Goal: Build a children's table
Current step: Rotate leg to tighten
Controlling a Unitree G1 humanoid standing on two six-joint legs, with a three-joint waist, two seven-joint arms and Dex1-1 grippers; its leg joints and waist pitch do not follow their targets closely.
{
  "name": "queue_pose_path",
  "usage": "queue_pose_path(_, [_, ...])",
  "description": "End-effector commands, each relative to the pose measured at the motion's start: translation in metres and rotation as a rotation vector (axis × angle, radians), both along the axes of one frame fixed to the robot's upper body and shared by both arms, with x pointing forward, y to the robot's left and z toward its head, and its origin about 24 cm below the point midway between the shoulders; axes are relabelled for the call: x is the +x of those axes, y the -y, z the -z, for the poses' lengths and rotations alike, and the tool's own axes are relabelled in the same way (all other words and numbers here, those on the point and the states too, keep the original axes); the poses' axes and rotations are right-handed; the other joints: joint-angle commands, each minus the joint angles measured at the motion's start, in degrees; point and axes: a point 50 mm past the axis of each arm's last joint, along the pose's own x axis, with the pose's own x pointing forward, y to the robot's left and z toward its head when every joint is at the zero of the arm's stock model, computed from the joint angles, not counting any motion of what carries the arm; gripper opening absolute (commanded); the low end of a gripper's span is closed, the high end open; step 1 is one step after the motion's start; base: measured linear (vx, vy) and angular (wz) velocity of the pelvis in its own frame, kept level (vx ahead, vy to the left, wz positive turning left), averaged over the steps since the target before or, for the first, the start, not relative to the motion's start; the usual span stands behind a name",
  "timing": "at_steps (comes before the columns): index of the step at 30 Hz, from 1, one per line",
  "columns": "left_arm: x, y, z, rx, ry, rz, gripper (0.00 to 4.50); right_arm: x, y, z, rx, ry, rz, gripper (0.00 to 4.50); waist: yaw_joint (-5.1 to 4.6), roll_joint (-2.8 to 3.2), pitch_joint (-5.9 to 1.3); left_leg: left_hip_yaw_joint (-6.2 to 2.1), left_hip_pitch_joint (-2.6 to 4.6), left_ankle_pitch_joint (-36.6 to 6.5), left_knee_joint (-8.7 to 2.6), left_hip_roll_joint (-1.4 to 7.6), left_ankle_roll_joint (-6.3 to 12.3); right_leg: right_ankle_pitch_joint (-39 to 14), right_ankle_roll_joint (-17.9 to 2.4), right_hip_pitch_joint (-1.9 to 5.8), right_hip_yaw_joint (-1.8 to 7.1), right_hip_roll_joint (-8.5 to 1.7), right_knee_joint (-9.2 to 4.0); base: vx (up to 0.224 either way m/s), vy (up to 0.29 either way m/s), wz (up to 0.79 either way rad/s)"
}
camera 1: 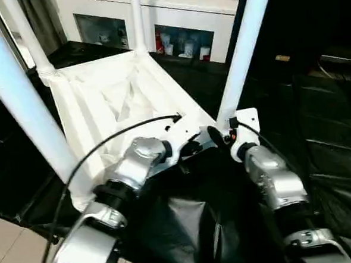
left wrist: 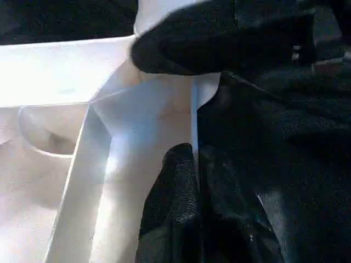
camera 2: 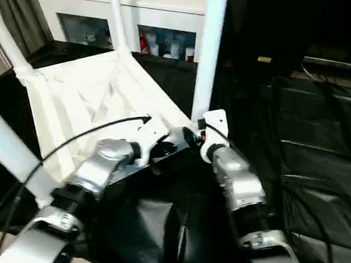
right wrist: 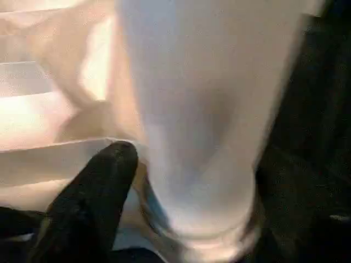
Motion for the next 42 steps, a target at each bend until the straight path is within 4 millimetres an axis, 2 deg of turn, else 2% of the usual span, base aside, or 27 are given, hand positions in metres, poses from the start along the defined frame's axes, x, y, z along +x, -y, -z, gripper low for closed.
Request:
queue_pose_path(1, [-0.008,-0.001,-0.005,-0.028,0.001,0.11,0.0,-0.006,0.0,-0.015,-0.021,0.02,-0.192,3.95,0.25,-0.32,-3.67,-0.94,0.44,-15.5,-3.98,1.66,2.1,-19.99,-8.79,2.79,2.24,-2.82,-4.72,0.0,0.0,0.0])
queue_pose_path(2, [-0.009,-0.003,-0.005,-0.029,-0.002,0.128,0.0,-0.009,0.003,-0.015,-0.032,0.013,-0.24,4.06,0.39,-0.05,-3.66,-1.0,0.48,-15.32,-3.98,1.64,2.28,-19.21,-9.01,2.88,2.19,-2.76,-4.55,0.0,0.0,0.0])
queue_pose_path(3, [-0.011,-0.008,-0.006,-0.035,-0.016,0.152,0.0,-0.015,0.007,-0.016,-0.049,-0.001,-0.314,4.13,0.61,-0.02,-3.65,-0.92,0.67,-14.98,-3.93,1.9,2.66,-17.39,-9.7,2.85,2.29,-2.77,-4.39,0.0,0.0,0.0])
queue_pose_path(5, [-0.016,-0.015,-0.008,-0.049,-0.025,0.218,0.0,-0.026,0.013,-0.017,-0.088,-0.025,-0.431,4.25,0.78,-0.06,-3.75,-0.74,0.52,-13.35,-3.76,1.96,3.44,-13.24,-11.31,3.01,2.44,-2.73,-3.91,0.0,0.0,0.0])
queue_pose_path(6, [-0.016,-0.015,-0.008,-0.049,-0.025,0.218,0.0,-0.026,0.013,-0.017,-0.088,-0.025,-0.431,4.4,0.81,-0.06,-3.78,-0.8,0.45,-13.0,-3.74,1.93,3.52,-12.67,-11.75,3.08,2.38,-2.81,-3.81,0.0,0.0,0.0])
queue_pose_path(9, [-0.024,-0.027,-0.012,-0.068,-0.054,0.291,0.0,-0.041,0.021,-0.016,-0.123,-0.06,-0.562,4.4,0.66,-0.03,-3.81,-0.69,0.38,-12.23,-3.64,1.97,3.87,-10.53,-13.18,3.08,2.38,-2.78,-3.48,0.0,0.0,0.0])
queue_pose_path(10, [-0.026,-0.031,-0.014,-0.078,-0.062,0.31,0.0,-0.045,0.023,-0.015,-0.124,-0.079,-0.599,4.4,0.85,0.13,-3.76,-0.7,0.56,-12.68,-3.68,2.11,3.82,-10.99,-13.29,3.09,2.38,-2.83,-3.55,0.0,0.0,0.0])
queue_pose_path(12, [-0.029,-0.037,-0.015,-0.083,-0.074,0.326,0.0,-0.05,0.026,-0.015,-0.126,-0.097,-0.632,4.4,0.77,0.11,-3.63,-0.7,0.47,-12.7,-3.76,2.13,3.92,-11.16,-13.48,3.11,2.42,-2.78,-3.49,0.0,0.0,0.0])
queue_pose_path(15, [-0.031,-0.043,-0.015,-0.077,-0.09,0.337,0.0,-0.053,0.027,-0.015,-0.12,-0.112,-0.653,4.4,0.75,0.15,-3.44,-0.74,0.61,-14.67,-3.94,2.21,3.02,-14.93,-12.87,2.92,2.47,-2.93,-3.88,0.0,0.0,0.0])
queue_pose_path(17, [-0.035,-0.05,-0.016,-0.076,-0.109,0.354,0.0,-0.053,0.028,-0.016,-0.104,-0.11,-0.642,4.14,0.6,0.12,-3.34,-0.82,0.64,-16.13,-4.11,2.2,2.06,-17.42,-12.21,2.78,2.47,-2.98,-4.1,0.0,0.0,0.0])
queue_pose_path(21, [-0.037,-0.051,-0.017,-0.082,-0.114,0.357,0.0,-0.053,0.027,-0.015,-0.103,-0.112,-0.655,3.94,0.67,0.15,-3.35,-0.75,0.91,-16.8,-4.08,2.2,1.4,-18.7,-11.62,2.53,2.58,-2.99,-4.3,0.0,0.0,0.0])
queue_pose_path(24, [-0.038,-0.051,-0.017,-0.085,-0.116,0.358,0.0,-0.055,0.027,-0.015,-0.098,-0.117,-0.67,3.63,0.63,0.07,-3.39,-0.83,0.66,-16.0,-4.12,2.16,1.41,-18.03,-11.38,2.72,2.54,-2.97,-4.14,0.0,0.0,0.0])
queue_pose_path(29, [-0.039,-0.05,-0.017,-0.087,-0.117,0.359,0.0,-0.056,0.026,-0.014,-0.094,-0.125,-0.683,3.25,0.61,0.16,-3.52,-0.75,0.62,-14.28,-3.97,2.16,1.9,-14.54,-12.44,2.81,2.53,-2.84,-3.76,0.0,0.0,0.0])
queue_pose_path(35, [-0.039,-0.049,-0.017,-0.089,-0.118,0.358,0.0,-0.059,0.023,-0.011,-0.089,-0.132,-0.699,2.74,0.6,0.09,-3.41,-0.72,0.64,-15.01,-3.97,2.1,1.84,-16.02,-12.1,2.8,2.56,-2.89,-3.96,0.0,0.0,0.0])
queue_pose_path(42, [-0.039,-0.048,-0.017,-0.09,-0.115,0.351,0.0,-0.061,0.021,-0.008,-0.085,-0.142,-0.715,2.62,0.6,0.02,-3.46,-0.73,0.64,-14.5,-3.96,2.12,1.95,-15.7,-12.04,2.81,2.54,-2.85,-3.9,0.0,0.0,0.0])
